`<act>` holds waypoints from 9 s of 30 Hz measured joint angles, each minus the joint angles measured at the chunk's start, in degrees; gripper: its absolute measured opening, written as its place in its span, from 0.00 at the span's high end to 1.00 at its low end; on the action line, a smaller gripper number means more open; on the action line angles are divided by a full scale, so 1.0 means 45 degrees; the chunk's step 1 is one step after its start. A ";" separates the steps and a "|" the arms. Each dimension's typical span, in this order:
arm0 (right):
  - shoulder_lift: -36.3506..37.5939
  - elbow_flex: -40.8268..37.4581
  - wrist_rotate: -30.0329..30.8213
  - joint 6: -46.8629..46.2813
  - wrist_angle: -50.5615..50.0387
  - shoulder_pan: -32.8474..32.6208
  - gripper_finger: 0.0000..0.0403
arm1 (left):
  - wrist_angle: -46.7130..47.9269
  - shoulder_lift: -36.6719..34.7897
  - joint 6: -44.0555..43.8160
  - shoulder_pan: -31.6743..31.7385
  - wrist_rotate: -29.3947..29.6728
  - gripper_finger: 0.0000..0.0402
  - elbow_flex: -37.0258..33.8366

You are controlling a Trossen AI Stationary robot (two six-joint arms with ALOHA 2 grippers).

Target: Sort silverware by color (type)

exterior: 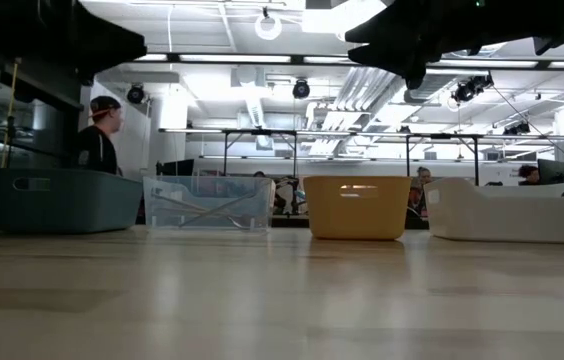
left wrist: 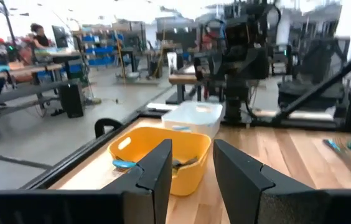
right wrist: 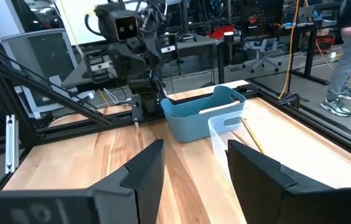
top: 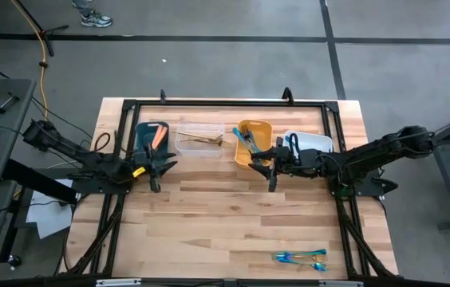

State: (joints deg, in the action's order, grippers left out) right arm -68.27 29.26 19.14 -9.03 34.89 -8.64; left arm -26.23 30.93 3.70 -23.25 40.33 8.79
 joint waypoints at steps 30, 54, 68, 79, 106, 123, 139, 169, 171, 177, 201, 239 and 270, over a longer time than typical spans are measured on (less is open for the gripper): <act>-0.0005 0.0005 0.0020 0.0446 0.0447 0.0005 0.58 | -0.1197 -0.1329 0.0666 0.0079 -0.0577 0.72 -0.1115; -0.0010 0.2719 -0.1187 -0.3152 -0.8016 -0.3946 0.58 | -0.1192 -0.1329 0.0525 0.0079 -0.0582 0.72 -0.1115; -0.3042 0.6384 -0.2029 -1.1015 -1.5503 -0.7985 0.58 | -0.1168 -0.1329 0.0185 0.0077 -0.0896 0.72 -0.1110; -0.6415 0.7106 -0.5992 -1.1690 -1.5628 -0.8455 0.58 | -0.1163 -0.1329 -0.0349 0.0079 -0.0908 0.72 -0.1110; -0.7879 0.7116 -0.5304 -1.2659 -1.4661 -0.9107 0.58 | -0.1124 -0.1333 -0.0354 0.0074 -0.0917 0.72 -0.1110; -0.7917 0.7116 -0.4600 -1.2843 -1.4817 -0.9092 0.76 | -0.1129 -0.1329 -0.0349 0.0074 -0.0917 0.72 -0.1110; -0.7883 0.7125 -0.3267 -1.1624 -1.5819 -0.8685 0.96 | -0.1136 -0.1333 -0.0349 0.0078 -0.0917 0.72 -0.1110; -0.6888 0.7388 -0.3138 -0.6736 -1.6537 -0.6835 1.00 | -0.1124 -0.1333 -0.0349 0.0078 -0.0917 0.72 -0.1110; -0.6868 0.7388 -0.3035 -0.6564 -1.6541 -0.6666 1.00 | -0.1124 -0.1332 -0.0349 0.0075 -0.0917 0.72 -0.1110; -0.6853 0.7388 -0.4096 -0.6719 -1.6292 -0.6403 1.00 | -0.1119 -0.1331 -0.0349 0.0074 -0.0917 0.72 -0.1110; -0.6829 0.7114 -0.4671 -0.7666 -1.5329 -0.6244 0.70 | -0.1105 -0.1332 -0.0471 0.0074 -0.0917 0.72 -0.1110; -0.7606 0.6708 -0.3920 -0.7555 -1.4093 -0.6594 0.70 | -0.1082 -0.1329 -0.0777 0.0074 -0.0922 0.72 -0.1105; -0.7606 0.6708 -0.3929 -0.7071 -1.3681 -0.6601 0.99 | -0.1085 -0.1329 -0.0781 0.0079 -0.0922 0.72 -0.1105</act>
State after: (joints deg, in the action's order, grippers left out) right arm -102.50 59.44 1.45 -40.85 -26.67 -38.35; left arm -31.11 24.95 0.19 -22.90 36.18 3.81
